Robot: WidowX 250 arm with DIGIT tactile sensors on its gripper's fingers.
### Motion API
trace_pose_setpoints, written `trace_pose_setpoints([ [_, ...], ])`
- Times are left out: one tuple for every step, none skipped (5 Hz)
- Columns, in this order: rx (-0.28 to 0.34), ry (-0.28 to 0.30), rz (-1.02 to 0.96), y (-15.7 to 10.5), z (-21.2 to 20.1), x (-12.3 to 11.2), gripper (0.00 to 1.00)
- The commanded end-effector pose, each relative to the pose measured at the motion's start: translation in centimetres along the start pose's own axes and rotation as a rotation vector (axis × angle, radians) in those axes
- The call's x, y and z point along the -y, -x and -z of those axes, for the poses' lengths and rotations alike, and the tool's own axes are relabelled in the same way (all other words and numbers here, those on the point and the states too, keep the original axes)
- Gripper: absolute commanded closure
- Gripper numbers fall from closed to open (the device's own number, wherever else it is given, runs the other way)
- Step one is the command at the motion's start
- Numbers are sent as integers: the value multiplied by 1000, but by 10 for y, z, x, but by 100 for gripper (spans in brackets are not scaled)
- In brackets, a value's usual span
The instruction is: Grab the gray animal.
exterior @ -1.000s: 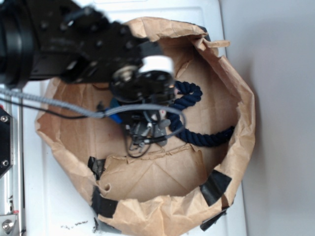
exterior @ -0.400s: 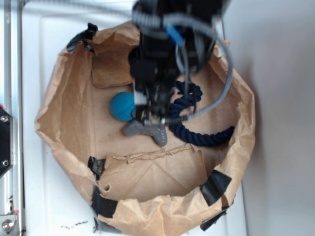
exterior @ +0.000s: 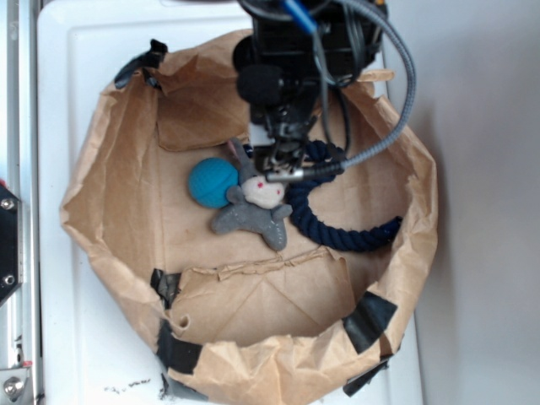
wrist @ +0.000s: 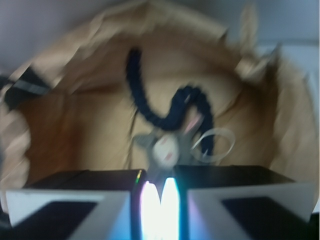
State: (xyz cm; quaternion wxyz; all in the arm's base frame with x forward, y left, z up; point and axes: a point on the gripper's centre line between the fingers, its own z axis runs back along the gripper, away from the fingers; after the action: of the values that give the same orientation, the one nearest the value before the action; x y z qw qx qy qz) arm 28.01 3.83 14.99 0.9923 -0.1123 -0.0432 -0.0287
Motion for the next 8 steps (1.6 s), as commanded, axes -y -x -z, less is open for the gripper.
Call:
trace_pose_setpoints([
  [114, -29, 80, -23, 28, 14, 0],
  [90, -17, 102, -27, 48, 14, 0],
  [96, -41, 127, -23, 60, 13, 0],
  [75, -99, 140, -19, 79, 11, 0],
  [39, -154, 146, -13, 88, 4, 0],
  [-17, -205, 171, -1, 95, -2, 0],
  [-58, -186, 173, 2, 100, 2, 0],
  [-15, -206, 158, 2, 106, 6, 65],
])
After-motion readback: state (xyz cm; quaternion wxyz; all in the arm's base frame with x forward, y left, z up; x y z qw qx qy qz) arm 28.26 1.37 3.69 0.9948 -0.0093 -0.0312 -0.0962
